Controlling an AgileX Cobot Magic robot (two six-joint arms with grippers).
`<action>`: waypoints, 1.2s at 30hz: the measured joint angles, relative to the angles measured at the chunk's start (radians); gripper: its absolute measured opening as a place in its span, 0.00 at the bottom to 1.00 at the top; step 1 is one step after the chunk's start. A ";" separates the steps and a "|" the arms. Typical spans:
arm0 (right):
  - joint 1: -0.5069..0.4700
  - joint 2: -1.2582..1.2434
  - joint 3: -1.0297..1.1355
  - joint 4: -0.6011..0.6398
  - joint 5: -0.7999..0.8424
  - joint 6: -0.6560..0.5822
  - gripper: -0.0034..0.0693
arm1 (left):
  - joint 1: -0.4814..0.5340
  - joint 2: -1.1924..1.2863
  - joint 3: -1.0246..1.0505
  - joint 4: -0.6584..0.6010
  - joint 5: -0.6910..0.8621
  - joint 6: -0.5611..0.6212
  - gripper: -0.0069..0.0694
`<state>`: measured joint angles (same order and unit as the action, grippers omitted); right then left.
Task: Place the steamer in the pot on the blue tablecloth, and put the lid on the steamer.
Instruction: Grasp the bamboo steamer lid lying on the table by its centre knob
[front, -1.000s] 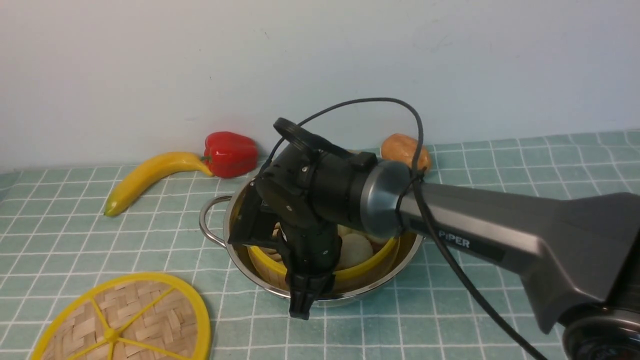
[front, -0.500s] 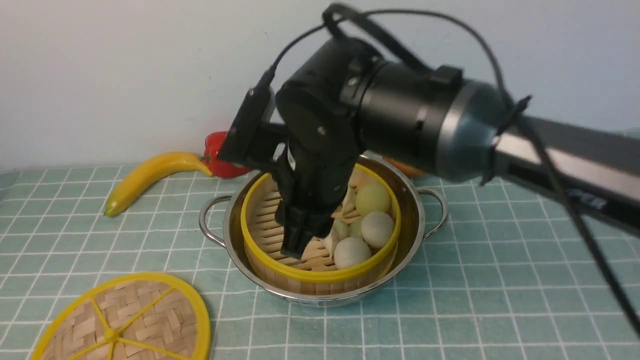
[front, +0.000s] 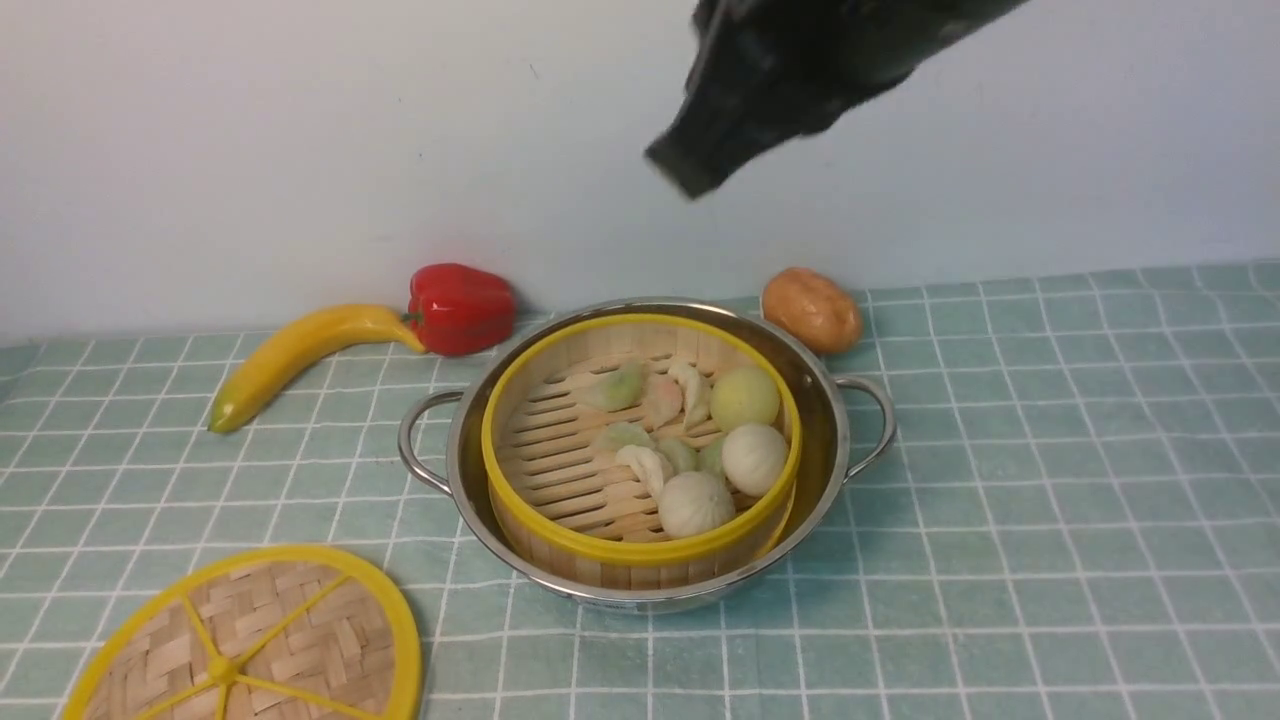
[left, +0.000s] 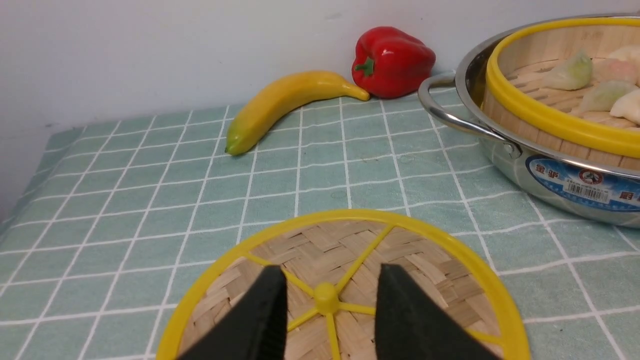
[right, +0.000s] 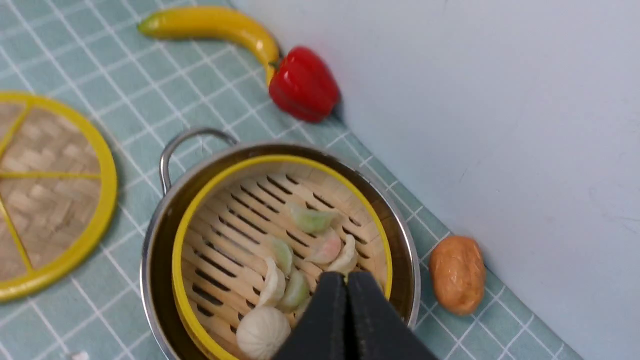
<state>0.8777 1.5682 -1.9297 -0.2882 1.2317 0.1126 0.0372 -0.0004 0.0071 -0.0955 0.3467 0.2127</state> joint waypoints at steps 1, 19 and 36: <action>0.000 -0.027 0.000 0.000 0.000 0.025 0.03 | 0.000 0.000 0.000 0.000 0.000 0.000 0.41; -0.081 -0.410 0.367 -0.053 -0.117 0.112 0.05 | 0.000 0.000 0.000 0.000 0.000 0.000 0.41; -0.857 -1.236 1.650 -0.074 -0.961 0.478 0.13 | 0.000 0.000 0.000 0.000 0.000 0.000 0.41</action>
<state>0.0208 0.3318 -0.2800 -0.3622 0.2710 0.5910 0.0372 -0.0004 0.0071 -0.0955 0.3467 0.2127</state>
